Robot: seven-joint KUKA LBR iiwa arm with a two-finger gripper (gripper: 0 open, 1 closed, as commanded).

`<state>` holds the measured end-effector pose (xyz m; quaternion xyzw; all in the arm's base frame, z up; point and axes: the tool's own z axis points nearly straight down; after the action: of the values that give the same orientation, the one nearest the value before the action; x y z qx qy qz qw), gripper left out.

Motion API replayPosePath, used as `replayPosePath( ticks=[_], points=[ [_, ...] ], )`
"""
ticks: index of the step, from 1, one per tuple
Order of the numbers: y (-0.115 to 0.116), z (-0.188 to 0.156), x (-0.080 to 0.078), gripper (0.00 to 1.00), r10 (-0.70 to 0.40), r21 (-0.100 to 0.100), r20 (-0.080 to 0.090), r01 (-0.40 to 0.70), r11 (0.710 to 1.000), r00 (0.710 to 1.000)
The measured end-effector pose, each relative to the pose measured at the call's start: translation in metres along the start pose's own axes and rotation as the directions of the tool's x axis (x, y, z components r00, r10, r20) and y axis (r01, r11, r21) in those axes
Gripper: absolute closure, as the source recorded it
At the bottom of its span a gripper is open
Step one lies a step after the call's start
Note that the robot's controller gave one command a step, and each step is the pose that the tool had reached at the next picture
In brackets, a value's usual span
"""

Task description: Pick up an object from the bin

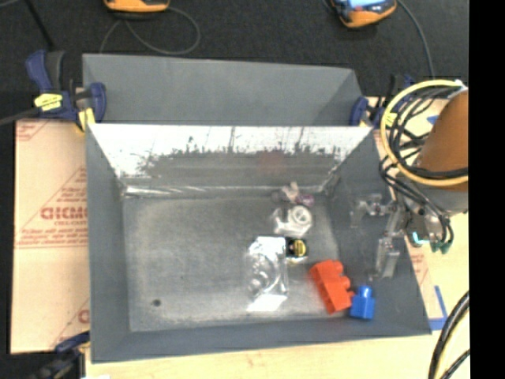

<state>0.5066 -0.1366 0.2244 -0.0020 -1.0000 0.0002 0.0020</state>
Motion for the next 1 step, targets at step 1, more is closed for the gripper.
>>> replayPosePath(
  ticks=[1],
  points=[
    [0.1166, 0.1559, -0.0658, 0.00, -0.369, 0.000, 0.004, 0.369, 0.929, 0.929]
  ],
)
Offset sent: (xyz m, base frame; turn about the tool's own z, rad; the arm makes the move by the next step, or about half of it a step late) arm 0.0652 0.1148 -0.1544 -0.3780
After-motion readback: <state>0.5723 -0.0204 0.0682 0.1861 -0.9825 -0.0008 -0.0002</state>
